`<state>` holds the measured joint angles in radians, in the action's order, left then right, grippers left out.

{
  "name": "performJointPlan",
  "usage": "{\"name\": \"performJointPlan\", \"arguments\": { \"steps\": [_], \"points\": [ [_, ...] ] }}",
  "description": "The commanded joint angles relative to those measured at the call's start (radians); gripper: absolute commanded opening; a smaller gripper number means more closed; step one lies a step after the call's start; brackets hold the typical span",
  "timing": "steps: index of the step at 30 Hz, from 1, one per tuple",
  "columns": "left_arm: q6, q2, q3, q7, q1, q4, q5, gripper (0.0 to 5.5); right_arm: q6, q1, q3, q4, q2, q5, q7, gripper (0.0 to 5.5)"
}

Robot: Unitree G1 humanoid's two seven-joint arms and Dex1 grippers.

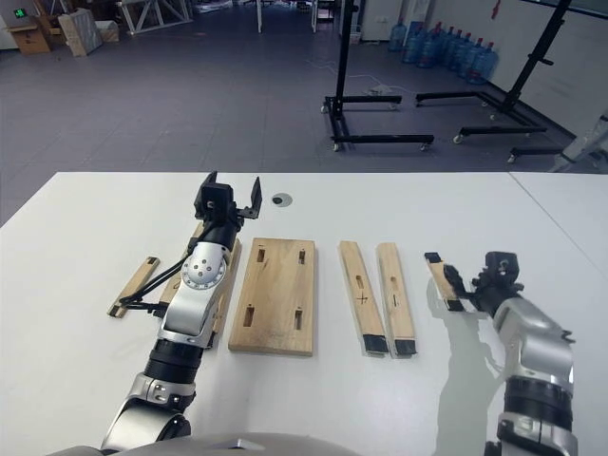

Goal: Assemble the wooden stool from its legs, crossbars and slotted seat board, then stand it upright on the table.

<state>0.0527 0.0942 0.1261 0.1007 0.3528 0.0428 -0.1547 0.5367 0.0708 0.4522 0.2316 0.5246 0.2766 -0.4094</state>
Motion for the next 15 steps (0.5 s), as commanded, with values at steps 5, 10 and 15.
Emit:
{"name": "performJointPlan", "arguments": {
  "steps": [5, 10, 15],
  "points": [
    [0.018, 0.008, 0.013, -0.001, -0.025, -0.021, -0.002, 4.35, 0.127, -0.089, -0.057, -0.051, -0.042, 0.021, 0.018, 4.17],
    [0.019, 0.006, 0.011, -0.003, -0.021, -0.017, 0.000, 4.35, 0.215, -0.163, -0.102, -0.030, -0.043, 0.025, 0.000, 3.25],
    [0.011, 0.010, 0.010, -0.007, -0.024, -0.021, 0.010, 4.35, 0.238, -0.196, -0.145, -0.026, -0.031, 0.024, -0.007, 2.32]
  ]
}}
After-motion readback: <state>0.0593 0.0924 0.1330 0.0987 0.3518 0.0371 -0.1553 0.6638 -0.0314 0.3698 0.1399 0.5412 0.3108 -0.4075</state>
